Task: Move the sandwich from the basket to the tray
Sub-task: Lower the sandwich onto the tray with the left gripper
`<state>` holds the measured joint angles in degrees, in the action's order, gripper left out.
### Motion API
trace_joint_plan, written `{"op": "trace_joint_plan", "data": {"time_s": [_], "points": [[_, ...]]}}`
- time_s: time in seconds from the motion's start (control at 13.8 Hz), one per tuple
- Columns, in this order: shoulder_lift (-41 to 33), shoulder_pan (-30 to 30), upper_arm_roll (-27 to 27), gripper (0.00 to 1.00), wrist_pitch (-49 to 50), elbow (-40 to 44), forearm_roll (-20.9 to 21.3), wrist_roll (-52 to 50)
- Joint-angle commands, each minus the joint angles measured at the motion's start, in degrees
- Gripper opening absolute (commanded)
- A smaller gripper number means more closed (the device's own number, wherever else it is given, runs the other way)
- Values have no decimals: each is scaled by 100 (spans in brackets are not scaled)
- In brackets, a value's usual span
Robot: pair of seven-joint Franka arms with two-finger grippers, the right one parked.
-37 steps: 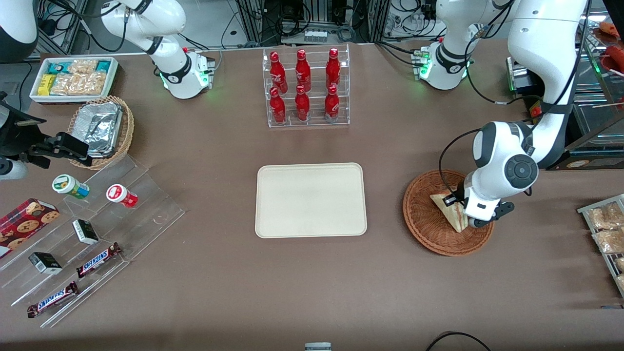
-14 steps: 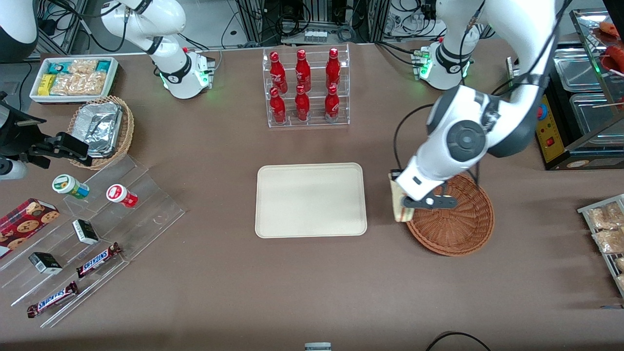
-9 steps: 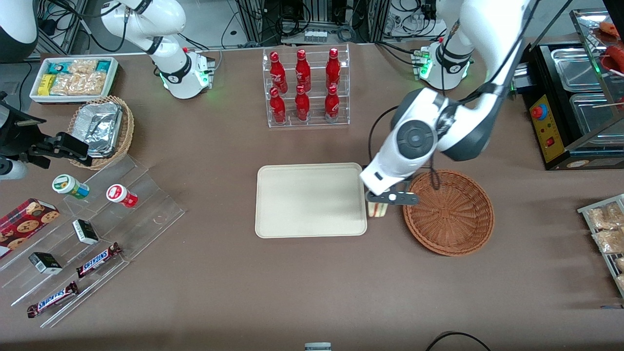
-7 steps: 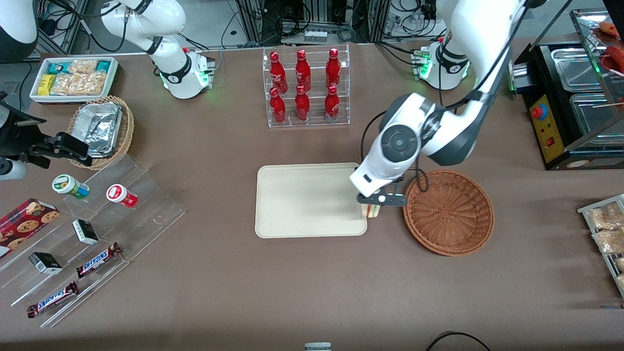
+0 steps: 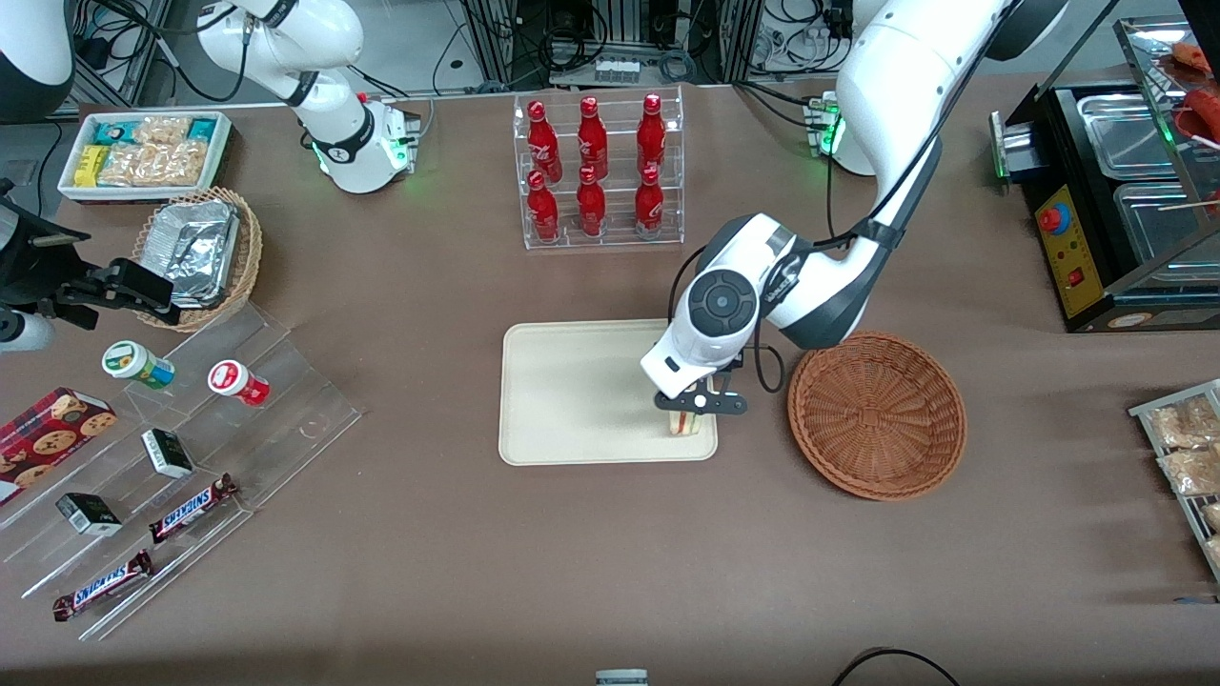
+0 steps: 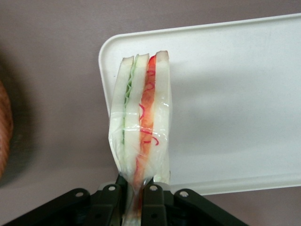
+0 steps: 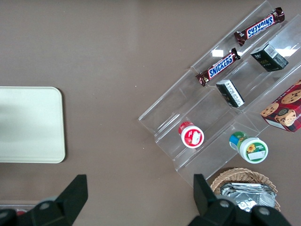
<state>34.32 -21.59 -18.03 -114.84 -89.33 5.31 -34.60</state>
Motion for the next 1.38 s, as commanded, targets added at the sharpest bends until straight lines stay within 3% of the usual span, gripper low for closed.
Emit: {"op": "trace_joint_plan", "data": {"time_s": [0.0, 0.8, 0.87, 0.95, 1.02, 1.09, 1.31], "points": [[425, -302, 98, 0, 32, 512, 259, -467], [936, -618, 98, 0, -310, 680, 541, -768], [971, -627, 98, 9, -310, 715, 550, -759], [1006, -627, 98, 28, -310, 716, 550, -759], [1024, -644, 98, 61, -310, 716, 559, -759], [1024, -662, 98, 100, -310, 707, 663, -785], [1024, -662, 98, 100, -319, 707, 717, -776]]}}
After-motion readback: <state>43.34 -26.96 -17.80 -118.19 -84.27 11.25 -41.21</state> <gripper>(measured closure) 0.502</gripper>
